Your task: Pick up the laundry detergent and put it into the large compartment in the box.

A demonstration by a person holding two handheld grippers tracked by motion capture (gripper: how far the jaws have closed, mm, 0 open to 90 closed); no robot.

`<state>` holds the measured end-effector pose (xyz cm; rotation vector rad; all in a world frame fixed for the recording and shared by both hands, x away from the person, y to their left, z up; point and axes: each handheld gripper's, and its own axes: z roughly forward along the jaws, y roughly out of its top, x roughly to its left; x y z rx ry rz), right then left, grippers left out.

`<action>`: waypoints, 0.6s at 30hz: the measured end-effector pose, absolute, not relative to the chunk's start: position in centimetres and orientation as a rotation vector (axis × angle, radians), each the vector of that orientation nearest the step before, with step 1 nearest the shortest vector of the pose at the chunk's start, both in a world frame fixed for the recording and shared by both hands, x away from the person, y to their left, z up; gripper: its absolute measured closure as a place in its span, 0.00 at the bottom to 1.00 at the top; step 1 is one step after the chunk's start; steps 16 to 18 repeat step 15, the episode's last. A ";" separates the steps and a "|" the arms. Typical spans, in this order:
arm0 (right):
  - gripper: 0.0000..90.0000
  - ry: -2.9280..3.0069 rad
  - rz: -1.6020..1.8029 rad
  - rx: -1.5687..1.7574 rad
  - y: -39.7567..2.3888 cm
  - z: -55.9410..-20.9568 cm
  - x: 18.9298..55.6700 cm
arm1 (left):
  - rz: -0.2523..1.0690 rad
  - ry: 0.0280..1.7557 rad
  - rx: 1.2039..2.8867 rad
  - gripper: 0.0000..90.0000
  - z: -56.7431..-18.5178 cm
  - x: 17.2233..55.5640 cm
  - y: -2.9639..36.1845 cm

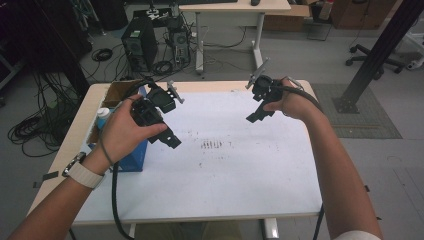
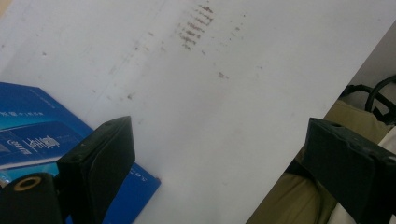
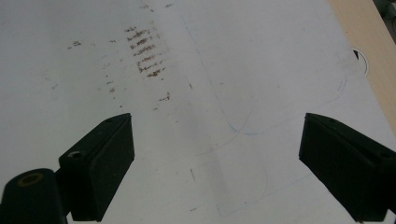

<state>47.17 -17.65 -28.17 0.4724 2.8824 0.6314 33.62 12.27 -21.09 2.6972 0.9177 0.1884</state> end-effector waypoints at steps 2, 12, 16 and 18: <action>0.11 2.882 0.634 0.471 -17.7 -28.2 47.2 | 0.191 0.916 2.696 0.11 -21.1 33.6 12.3; 0.12 2.877 0.638 0.468 -17.7 -28.2 47.3 | 0.188 0.916 2.689 0.11 -21.1 33.8 12.4; 0.11 2.876 0.642 0.472 -17.7 -28.2 47.3 | 0.185 0.924 2.682 0.11 -21.2 33.9 12.4; 0.11 2.876 0.642 0.472 -17.7 -28.2 47.3 | 0.185 0.924 2.682 0.11 -21.2 33.9 12.4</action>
